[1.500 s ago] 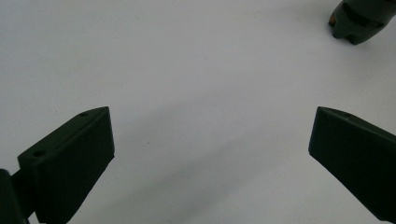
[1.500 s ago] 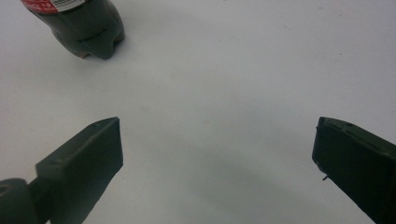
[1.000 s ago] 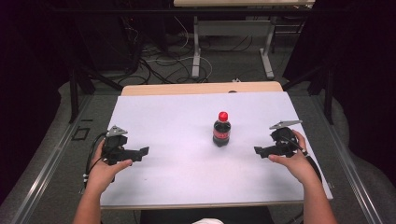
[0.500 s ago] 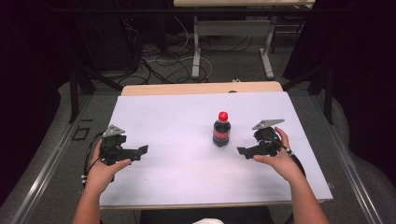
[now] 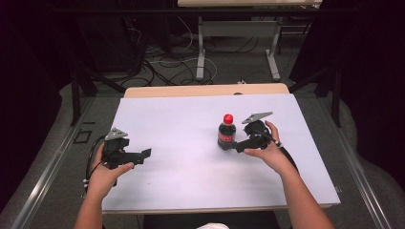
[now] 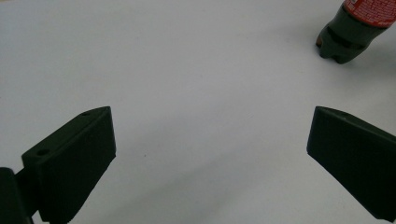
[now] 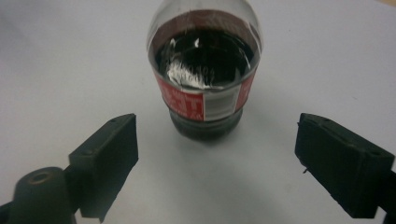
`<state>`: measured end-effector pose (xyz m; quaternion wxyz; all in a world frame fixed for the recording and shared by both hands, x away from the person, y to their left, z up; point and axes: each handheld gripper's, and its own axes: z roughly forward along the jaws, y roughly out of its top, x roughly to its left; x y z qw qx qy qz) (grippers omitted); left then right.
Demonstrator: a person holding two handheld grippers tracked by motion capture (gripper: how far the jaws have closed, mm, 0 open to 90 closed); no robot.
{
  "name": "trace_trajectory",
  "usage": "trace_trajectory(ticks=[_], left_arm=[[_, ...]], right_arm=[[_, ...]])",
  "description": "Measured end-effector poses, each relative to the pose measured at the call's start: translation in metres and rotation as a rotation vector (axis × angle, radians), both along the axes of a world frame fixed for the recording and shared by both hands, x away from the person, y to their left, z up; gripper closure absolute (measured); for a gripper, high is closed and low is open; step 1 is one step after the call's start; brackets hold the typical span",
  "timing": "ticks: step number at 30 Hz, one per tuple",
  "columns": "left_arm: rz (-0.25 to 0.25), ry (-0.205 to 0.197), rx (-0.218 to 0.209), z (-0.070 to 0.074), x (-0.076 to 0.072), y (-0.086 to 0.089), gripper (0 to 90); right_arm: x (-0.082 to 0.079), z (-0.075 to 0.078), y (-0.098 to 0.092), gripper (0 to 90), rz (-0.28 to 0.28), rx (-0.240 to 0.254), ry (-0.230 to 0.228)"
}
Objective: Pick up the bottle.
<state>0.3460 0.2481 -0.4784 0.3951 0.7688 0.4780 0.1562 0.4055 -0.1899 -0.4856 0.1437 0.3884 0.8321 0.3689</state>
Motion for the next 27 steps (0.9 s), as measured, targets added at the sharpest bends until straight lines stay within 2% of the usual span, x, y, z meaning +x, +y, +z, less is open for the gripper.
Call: trace_trajectory(ticks=[1, 3, 5, 10, 14, 21, 25, 27], left_arm=[[-0.001, -0.001, 0.000, 0.000, 0.000, 0.000, 1.5], [0.004, 0.000, 0.003, 0.000, 0.000, 0.001, 1.5], [0.006, -0.002, -0.003, 0.000, 0.000, 0.001, 1.5], [0.001, -0.003, 0.006, 0.001, 0.000, 0.003, 1.5], [0.013, 0.003, -0.011, 0.000, 0.000, 0.002, 1.5], [0.003, 0.003, 0.003, 0.000, 0.000, 0.004, 1.5], [0.010, 0.004, -0.006, -0.001, 0.001, 0.004, 1.5], [0.014, 0.010, -0.009, -0.001, 0.000, 0.003, 1.5]], right_arm=[[0.004, -0.001, 0.003, 14.8, 0.007, 0.024, -0.006], [0.005, 0.000, 0.004, 14.8, 0.017, 0.022, -0.003], [0.011, -0.001, 0.009, 14.9, 0.020, 0.025, -0.025], [0.015, -0.003, 0.015, 15.1, 0.024, 0.050, -0.014], [0.020, -0.007, 0.020, 15.5, 0.033, 0.038, -0.008], [0.023, -0.009, 0.027, 21.2, 0.039, 0.028, -0.011], [0.024, -0.009, 0.028, 27.9, 0.028, 0.014, -0.034], [0.025, -0.010, 0.028, 28.2, 0.032, 0.018, -0.047]])
